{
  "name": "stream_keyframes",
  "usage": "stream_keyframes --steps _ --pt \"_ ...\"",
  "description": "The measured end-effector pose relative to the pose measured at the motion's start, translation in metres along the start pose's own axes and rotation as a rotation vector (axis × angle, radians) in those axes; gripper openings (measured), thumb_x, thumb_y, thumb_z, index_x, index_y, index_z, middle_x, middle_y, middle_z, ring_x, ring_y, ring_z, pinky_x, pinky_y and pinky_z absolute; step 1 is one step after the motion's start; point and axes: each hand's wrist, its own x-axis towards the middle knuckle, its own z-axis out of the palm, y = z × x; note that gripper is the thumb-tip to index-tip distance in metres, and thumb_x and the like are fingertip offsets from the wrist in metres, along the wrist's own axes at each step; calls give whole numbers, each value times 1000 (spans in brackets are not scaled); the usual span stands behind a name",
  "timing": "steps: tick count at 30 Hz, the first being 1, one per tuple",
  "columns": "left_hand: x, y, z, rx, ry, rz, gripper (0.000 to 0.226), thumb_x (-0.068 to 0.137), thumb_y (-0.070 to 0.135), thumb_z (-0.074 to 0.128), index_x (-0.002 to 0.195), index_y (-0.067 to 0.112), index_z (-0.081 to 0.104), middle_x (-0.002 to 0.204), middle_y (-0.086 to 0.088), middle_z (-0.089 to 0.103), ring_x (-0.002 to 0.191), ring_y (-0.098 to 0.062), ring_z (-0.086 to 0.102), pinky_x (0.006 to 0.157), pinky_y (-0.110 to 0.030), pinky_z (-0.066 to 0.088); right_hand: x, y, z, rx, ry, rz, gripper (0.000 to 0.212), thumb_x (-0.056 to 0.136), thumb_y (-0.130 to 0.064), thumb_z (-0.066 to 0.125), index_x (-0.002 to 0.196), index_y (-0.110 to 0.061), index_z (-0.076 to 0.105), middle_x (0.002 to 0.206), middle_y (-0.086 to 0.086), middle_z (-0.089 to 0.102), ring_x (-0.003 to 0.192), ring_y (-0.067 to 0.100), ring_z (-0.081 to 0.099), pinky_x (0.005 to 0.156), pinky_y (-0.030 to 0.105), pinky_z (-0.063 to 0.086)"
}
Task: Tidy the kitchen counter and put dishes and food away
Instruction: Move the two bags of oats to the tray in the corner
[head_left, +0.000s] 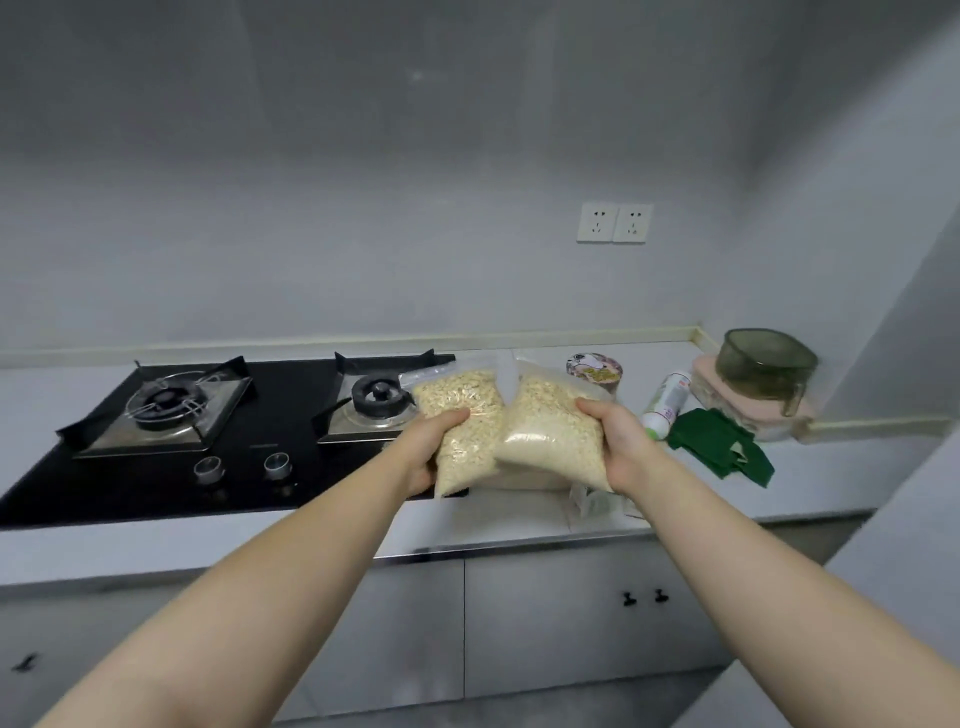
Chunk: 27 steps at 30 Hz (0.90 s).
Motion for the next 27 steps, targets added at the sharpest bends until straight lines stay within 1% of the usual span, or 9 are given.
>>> stream_keyframes --steps 2,4,5,8,10,13,15,19,27 --pt "-30 -2 -11 -16 8 5 27 89 21 64 114 11 61 112 -14 68 95 -31 67 85 -49 53 -19 12 11 23 -34 -11 23 94 -26 52 103 -8 62 76 8 74 64 22 72 53 30 56" --pt "-48 -1 -21 -3 -3 33 29 87 18 66 114 10 62 111 -13 69 93 -28 68 75 -41 57 -25 19 19 24 -59 -31 37 88 -28 63 118 -8 60 96 12 73 79 26 72 60 37 58" --pt "-62 -3 -30 1 4 50 32 85 17 67 116 9 61 111 -13 69 94 -27 69 73 -38 57 -33 25 30 1 -94 -22 39 86 -28 66 119 -7 60 100 13 72 83 27 71 65 40 59" --pt "-94 -1 -59 50 43 96 36 84 10 68 118 11 59 111 -12 69 98 -27 67 79 -38 55 -49 36 56 -86 -188 9 19 87 -24 65 96 -8 66 80 9 74 70 23 72 73 43 57" --pt "-112 1 -81 101 69 131 39 83 8 69 120 13 57 113 -11 68 100 -28 67 80 -39 55 -57 46 76 -123 -239 64 18 87 -23 65 97 -8 65 81 9 74 71 23 72 78 41 56" --pt "-139 6 -115 174 112 150 46 82 9 71 124 16 54 114 -8 68 101 -26 67 79 -38 55 -64 61 109 -166 -305 87 16 87 -18 63 99 -8 65 85 9 73 73 23 72 69 36 58" --pt "-161 9 -140 201 165 177 46 81 6 71 122 17 53 113 -7 68 100 -25 67 82 -39 55 -73 74 140 -215 -331 92 19 84 -14 64 101 -6 65 89 11 72 75 24 71 70 36 57" --pt "-213 21 -205 223 288 230 38 80 2 70 113 18 58 107 -6 70 95 -23 69 76 -36 56 -87 102 217 -307 -361 28 31 77 -4 71 108 -2 65 94 15 71 82 29 70 74 39 55" --pt "-310 47 -354 194 500 335 35 75 -4 72 103 13 62 101 -10 71 91 -26 69 81 -39 55 -121 170 379 -296 -454 -62 22 76 4 70 97 -2 67 95 17 71 83 30 69 79 41 56"
